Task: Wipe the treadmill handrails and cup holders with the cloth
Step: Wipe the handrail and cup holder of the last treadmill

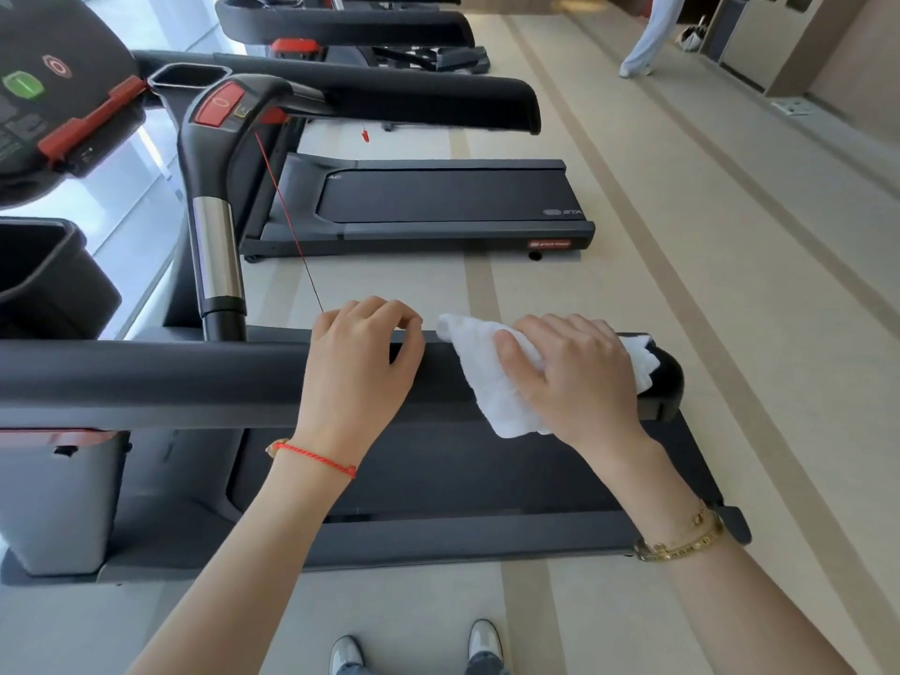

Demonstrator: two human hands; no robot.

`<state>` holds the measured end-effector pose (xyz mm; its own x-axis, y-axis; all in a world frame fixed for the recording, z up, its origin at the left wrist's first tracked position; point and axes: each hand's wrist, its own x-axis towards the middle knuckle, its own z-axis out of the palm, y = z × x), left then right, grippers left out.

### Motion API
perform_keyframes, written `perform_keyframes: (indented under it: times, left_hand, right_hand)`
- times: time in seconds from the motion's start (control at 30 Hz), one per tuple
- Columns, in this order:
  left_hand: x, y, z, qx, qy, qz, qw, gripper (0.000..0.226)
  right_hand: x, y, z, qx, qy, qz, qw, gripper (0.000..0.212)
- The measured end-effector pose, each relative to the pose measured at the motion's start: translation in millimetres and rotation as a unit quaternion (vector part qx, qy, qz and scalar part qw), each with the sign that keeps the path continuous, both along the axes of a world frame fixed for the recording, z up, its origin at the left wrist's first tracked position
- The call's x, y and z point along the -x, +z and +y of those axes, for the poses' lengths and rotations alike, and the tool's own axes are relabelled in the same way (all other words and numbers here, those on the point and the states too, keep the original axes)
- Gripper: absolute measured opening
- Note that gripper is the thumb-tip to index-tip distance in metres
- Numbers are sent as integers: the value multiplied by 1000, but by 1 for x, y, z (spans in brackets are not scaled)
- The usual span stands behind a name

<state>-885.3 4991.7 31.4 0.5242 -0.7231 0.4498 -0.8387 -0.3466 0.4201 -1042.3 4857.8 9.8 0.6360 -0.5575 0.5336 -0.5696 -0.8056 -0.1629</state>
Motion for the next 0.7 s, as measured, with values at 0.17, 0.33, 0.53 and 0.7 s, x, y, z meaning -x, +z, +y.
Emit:
perform_keyframes:
  times: [0.17, 0.33, 0.53, 0.7]
  left_hand:
    - [9, -2, -5, -32, 73, -20, 997, 40]
    - [11, -3, -5, -26, 90, -12, 996, 36]
    - [26, -5, -12, -4, 81, 6, 997, 28]
    - [47, -8, -29, 3, 56, 11, 998, 27]
  right_hand:
    - [10, 8, -15, -33, 21, 53, 998, 49]
    - [-11, 19, -20, -134, 71, 128, 980, 52]
    - [17, 10, -24, -55, 70, 90, 992, 52]
    - [69, -2, -53, -92, 15, 15, 995, 50]
